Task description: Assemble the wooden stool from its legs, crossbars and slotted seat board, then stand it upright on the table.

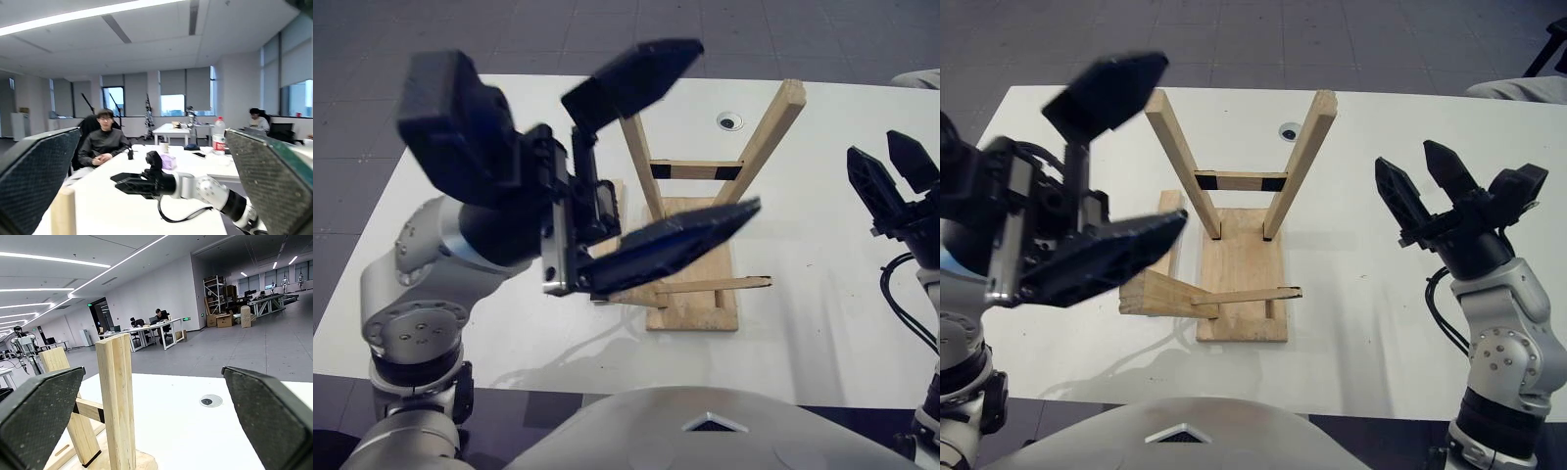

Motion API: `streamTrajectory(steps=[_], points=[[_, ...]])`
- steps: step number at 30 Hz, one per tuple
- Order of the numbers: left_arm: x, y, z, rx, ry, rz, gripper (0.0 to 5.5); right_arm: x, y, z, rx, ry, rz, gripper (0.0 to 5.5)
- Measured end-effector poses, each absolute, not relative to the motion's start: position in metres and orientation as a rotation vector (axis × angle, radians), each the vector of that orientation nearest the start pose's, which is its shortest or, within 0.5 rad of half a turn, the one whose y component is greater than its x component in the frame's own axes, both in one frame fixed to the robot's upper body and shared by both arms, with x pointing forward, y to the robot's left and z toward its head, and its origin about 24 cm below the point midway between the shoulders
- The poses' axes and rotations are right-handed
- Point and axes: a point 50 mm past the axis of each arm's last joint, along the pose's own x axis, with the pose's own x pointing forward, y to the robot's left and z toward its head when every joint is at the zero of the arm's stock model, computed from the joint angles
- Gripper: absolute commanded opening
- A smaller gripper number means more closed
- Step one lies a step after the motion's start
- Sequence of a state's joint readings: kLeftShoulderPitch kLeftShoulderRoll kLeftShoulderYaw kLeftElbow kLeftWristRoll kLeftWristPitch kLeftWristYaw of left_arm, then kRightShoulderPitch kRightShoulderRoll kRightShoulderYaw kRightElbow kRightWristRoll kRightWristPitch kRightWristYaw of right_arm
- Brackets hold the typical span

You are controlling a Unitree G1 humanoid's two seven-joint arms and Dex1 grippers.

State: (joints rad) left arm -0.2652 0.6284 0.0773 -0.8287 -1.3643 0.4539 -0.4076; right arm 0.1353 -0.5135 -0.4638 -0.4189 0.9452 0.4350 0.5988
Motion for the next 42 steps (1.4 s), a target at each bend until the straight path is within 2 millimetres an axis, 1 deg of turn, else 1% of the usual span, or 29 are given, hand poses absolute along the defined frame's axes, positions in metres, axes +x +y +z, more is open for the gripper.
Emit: streamTrajectory(steps=[2,5,6,9,11,13,15,16,18,19,21,24,27,28,29,33,42], points=[[0.178,0.125,0.251,-0.334,-0.417,-1.288,5.46,0.203,-0.255,0.149,0.292,-0.151,0.54,5.16],[0.188,0.138,0.254,-0.348,-0.426,-1.134,5.46,0.202,-0.254,0.148,0.292,-0.146,0.534,5.16],[0.192,0.142,0.255,-0.339,-0.432,-1.058,5.46,0.201,-0.254,0.148,0.288,-0.145,0.526,5.16],[0.201,0.154,0.249,-0.295,-0.415,-0.787,5.46,0.198,-0.249,0.153,0.256,-0.156,0.501,5.16],[0.209,0.164,0.237,-0.251,-0.375,-0.578,5.46,0.195,-0.246,0.159,0.253,-0.181,0.472,5.16],[0.215,0.173,0.225,-0.211,-0.321,-0.41,5.46,0.192,-0.245,0.167,0.25,-0.212,0.442,5.16],[0.221,0.183,0.205,-0.162,-0.229,-0.258,5.46,0.19,-0.244,0.171,0.251,-0.229,0.423,5.16],[0.222,0.184,0.198,-0.131,-0.199,-0.217,5.46,0.19,-0.244,0.172,0.25,-0.23,0.413,5.16],[0.226,0.187,0.169,-0.045,-0.061,-0.118,5.46,0.191,-0.246,0.174,0.265,-0.235,0.38,5.16],[0.225,0.186,0.156,-0.011,0.005,-0.098,5.46,0.191,-0.247,0.174,0.266,-0.236,0.366,5.16],[0.224,0.182,0.136,0.054,0.101,-0.08,5.46,0.192,-0.249,0.175,0.276,-0.24,0.338,5.16],[0.217,0.176,0.108,0.108,0.238,-0.081,5.46,0.193,-0.25,0.178,0.291,-0.249,0.314,5.16],[0.21,0.172,0.085,0.141,0.355,-0.081,5.46,0.193,-0.25,0.178,0.302,-0.245,0.304,5.16],[0.207,0.172,0.074,0.157,0.417,-0.071,5.46,0.193,-0.25,0.178,0.302,-0.242,0.299,5.16],[0.205,0.172,0.068,0.164,0.453,-0.068,5.46,0.193,-0.249,0.178,0.303,-0.24,0.299,5.16],[0.2,0.169,0.053,0.158,0.559,-0.074,5.46,0.193,-0.247,0.177,0.312,-0.231,0.304,5.16],[0.197,0.16,0.053,0.129,0.581,-0.15,5.46,0.193,-0.235,0.166,0.34,-0.18,0.325,5.16]])
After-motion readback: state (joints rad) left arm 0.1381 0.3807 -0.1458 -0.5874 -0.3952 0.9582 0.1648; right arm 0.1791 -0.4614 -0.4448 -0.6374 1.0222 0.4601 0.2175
